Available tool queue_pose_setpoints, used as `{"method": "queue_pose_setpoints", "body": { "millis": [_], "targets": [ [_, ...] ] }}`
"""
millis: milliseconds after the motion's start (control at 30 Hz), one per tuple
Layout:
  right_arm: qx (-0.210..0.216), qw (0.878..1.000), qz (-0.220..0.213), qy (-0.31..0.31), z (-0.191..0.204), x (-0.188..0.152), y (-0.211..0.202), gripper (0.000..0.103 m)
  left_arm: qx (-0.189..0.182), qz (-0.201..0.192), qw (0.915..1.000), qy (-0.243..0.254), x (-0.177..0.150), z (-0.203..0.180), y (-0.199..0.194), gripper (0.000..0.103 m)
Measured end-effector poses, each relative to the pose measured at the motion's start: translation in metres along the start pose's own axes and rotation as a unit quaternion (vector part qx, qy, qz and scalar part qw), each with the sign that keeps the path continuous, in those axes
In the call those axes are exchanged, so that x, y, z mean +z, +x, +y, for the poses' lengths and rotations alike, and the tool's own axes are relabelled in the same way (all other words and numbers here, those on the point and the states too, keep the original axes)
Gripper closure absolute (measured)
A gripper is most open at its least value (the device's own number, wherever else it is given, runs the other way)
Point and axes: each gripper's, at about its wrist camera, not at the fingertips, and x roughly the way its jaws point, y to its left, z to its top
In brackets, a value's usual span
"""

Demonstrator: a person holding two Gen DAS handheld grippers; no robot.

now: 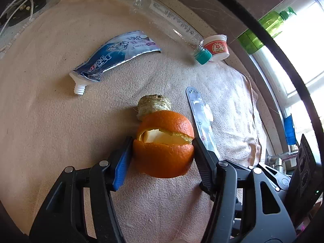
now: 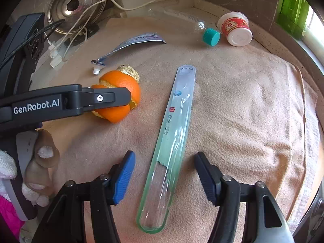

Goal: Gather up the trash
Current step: 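Grasp the orange peel with the left tool while the right tool grasps the clear toothbrush case, then carry the orange peel and toothbrush case in both tools down over the wastebasket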

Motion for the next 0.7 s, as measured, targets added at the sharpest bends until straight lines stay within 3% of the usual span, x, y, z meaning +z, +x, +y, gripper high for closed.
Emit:
{"method": "queue_pose_setpoints", "body": {
  "millis": [67, 133, 267, 700],
  "targets": [
    [-0.004, 1.0, -0.002, 0.003, -0.004, 0.0, -0.002, 0.065, 0.0, -0.002, 1.0, 0.001, -0.001, 0.0, -0.001, 0.044],
    [0.002, 1.0, -0.003, 0.015, -0.012, 0.0, -0.004, 0.073, 0.0, -0.004, 1.0, 0.002, -0.003, 0.0, -0.003, 0.045],
    [0.038, 0.998, -0.007, 0.045, -0.026, -0.002, -0.007, 0.074, 0.002, -0.008, 0.9999, 0.007, -0.009, 0.002, -0.01, 0.046],
    [0.067, 0.995, -0.026, 0.067, -0.025, -0.023, -0.027, 0.074, 0.006, -0.04, 0.9992, 0.005, -0.03, 0.018, -0.053, 0.048]
  ]
}}
